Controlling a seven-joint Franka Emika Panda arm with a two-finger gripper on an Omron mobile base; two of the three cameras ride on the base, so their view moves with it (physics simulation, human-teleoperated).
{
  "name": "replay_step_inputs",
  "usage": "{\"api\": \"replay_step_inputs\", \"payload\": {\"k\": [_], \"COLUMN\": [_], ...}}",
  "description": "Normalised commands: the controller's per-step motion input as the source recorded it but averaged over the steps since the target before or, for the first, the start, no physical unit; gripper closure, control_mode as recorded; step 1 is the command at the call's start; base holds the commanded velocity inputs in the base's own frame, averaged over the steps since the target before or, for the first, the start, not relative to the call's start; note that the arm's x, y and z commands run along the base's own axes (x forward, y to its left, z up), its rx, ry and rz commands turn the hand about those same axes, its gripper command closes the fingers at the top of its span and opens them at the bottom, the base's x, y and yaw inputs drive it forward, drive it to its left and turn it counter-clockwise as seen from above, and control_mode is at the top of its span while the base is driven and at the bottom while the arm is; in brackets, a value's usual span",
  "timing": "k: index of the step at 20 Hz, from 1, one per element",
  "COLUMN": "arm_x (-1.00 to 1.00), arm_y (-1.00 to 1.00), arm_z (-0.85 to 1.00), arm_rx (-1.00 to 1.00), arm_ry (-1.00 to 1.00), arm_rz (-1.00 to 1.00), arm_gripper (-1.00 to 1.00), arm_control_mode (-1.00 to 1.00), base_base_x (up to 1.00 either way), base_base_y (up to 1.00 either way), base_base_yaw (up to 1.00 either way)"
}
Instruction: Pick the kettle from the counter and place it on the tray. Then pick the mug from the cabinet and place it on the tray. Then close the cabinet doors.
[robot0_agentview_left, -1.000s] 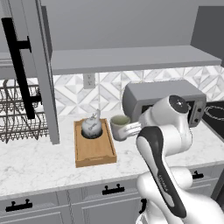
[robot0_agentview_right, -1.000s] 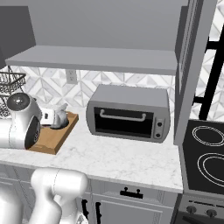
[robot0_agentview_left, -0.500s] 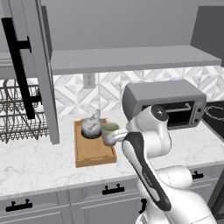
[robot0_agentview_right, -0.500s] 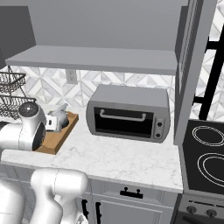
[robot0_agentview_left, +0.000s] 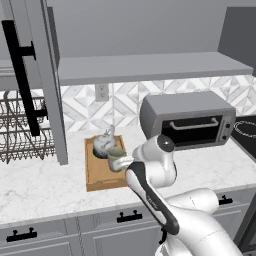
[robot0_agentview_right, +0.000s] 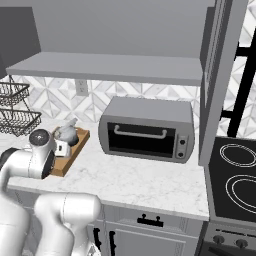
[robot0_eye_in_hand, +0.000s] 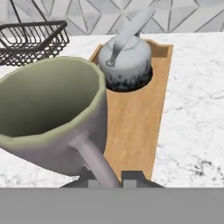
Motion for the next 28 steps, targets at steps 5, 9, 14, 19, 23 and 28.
{"api": "replay_step_inputs", "payload": {"k": [5, 9, 14, 19, 23, 28], "arm_x": [0.53, 0.37, 0.28, 0.2, 0.14, 0.11], "arm_y": [0.24, 0.1, 0.0, 0.02, 0.08, 0.15], "arm_z": [-0.46, -0.38, -0.34, -0.2, -0.15, -0.11], "arm_rx": [0.01, 0.01, 0.01, 0.01, 0.0, 0.0], "arm_ry": [0.0, 0.03, 0.05, 0.01, 0.0, 0.04], "arm_rz": [0.0, 0.0, 0.0, 0.0, 0.0, 0.0], "arm_gripper": [1.0, 1.0, 1.0, 1.0, 1.0, 1.0], "arm_control_mode": [-1.0, -1.0, -1.0, -1.0, -1.0, -1.0], "base_base_x": [0.0, 0.0, 0.0, 0.0, 0.0, 0.0], "base_base_y": [0.0, 0.0, 0.0, 0.0, 0.0, 0.0], "base_base_yaw": [0.0, 0.0, 0.0, 0.0, 0.0, 0.0]}}
